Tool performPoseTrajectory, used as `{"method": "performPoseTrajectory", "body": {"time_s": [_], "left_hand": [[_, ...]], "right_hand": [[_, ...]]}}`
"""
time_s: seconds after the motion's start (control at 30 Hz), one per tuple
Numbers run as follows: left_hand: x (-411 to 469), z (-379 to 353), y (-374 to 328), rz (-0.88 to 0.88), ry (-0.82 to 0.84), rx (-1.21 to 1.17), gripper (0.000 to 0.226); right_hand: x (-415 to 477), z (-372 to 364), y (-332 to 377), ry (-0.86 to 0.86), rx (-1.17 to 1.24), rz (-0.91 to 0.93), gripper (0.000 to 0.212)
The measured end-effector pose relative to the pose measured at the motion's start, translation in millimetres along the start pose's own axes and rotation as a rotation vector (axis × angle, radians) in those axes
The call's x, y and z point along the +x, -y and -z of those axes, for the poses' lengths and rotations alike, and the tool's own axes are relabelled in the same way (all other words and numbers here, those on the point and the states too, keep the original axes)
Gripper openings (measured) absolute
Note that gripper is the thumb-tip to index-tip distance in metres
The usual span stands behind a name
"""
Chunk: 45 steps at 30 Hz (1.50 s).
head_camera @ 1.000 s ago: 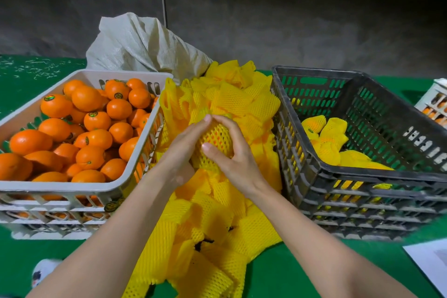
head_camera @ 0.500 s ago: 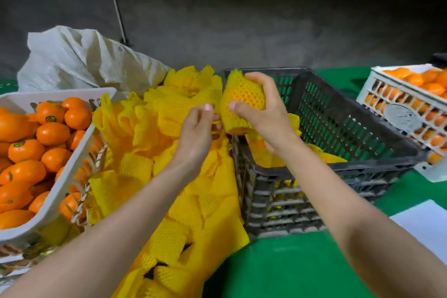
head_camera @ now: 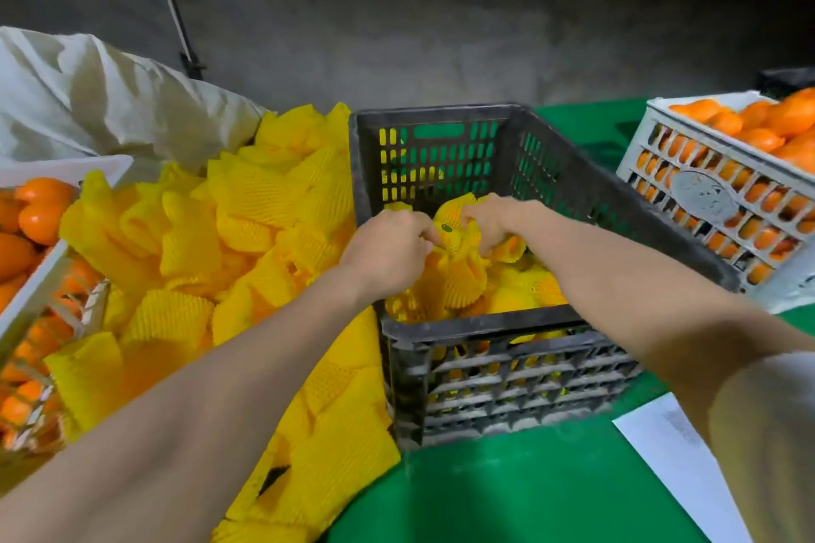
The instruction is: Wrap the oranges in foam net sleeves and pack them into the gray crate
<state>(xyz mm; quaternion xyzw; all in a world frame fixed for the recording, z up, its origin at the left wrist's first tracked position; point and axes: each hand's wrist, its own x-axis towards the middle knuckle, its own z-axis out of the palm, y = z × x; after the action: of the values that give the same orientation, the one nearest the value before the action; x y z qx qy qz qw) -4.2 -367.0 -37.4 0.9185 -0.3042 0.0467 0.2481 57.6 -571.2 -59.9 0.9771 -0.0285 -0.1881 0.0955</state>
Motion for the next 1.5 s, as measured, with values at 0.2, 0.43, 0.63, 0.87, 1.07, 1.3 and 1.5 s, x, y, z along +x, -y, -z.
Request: {"method": "performPoseTrajectory", "body": {"time_s": [0.2, 0.43, 0.63, 0.87, 1.07, 1.3, 1.5], "left_hand": [[-3.2, 0.3, -0.5, -0.006, 0.002, -0.003, 0.017], [-6.8, 2.3, -0.3, 0.039, -0.1, -0.135, 0.017], [-26.4, 28.7, 17.4, 0.153, -0.221, -0.43, 0.03], [-75.9, 109.9, 84.1, 0.343, -0.321, -0.632, 0.022], [-127.6, 134.0, 125.0, 0.431, -0.41, -0.651, 0.016], [-179.3, 138.0, 153.7, 0.488, -0.375, -0.62, 0.013], [-199.1, 136.7, 165.0, 0.563, -0.45, -0.74, 0.032]], "right_hand": [[15.6, -22.1, 4.3, 0.159, 0.063, 0.036, 0.097], [-1.6, 4.2, 25.1, -0.079, 0.11, 0.131, 0.086], [-67.8, 33.5, 66.8, -0.738, 0.371, 0.263, 0.047], [-149.6, 43.0, 165.8, -1.048, 0.743, 0.647, 0.022], [-110.2, 2.0, 273.2, -0.426, 0.631, 0.465, 0.044], [-58.6, -24.4, 311.8, -0.252, 0.843, 0.08, 0.039], [-96.0, -9.9, 306.9, -0.49, 1.531, 0.229, 0.035]]}}
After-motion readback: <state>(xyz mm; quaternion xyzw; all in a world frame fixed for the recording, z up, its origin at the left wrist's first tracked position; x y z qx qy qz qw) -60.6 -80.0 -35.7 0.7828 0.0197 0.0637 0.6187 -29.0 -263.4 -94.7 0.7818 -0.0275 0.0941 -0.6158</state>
